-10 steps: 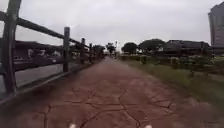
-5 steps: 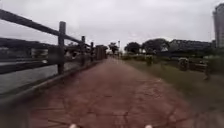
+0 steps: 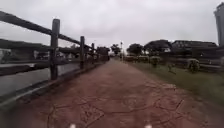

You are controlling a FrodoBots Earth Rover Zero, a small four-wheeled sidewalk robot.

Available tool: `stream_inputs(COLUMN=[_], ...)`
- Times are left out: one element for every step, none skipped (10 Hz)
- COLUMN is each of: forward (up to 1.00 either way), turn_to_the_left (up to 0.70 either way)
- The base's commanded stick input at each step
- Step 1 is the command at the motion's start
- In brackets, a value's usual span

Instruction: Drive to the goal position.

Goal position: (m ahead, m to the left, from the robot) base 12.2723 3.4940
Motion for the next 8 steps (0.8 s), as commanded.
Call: stream_inputs(forward=[1.00,1.00,1.00,1.00,1.00,1.00,1.00,1.00], turn_to_the_left=[-0.11,-0.40,-0.40,-0.40,-0.40,-0.35,-0.28,-0.21])
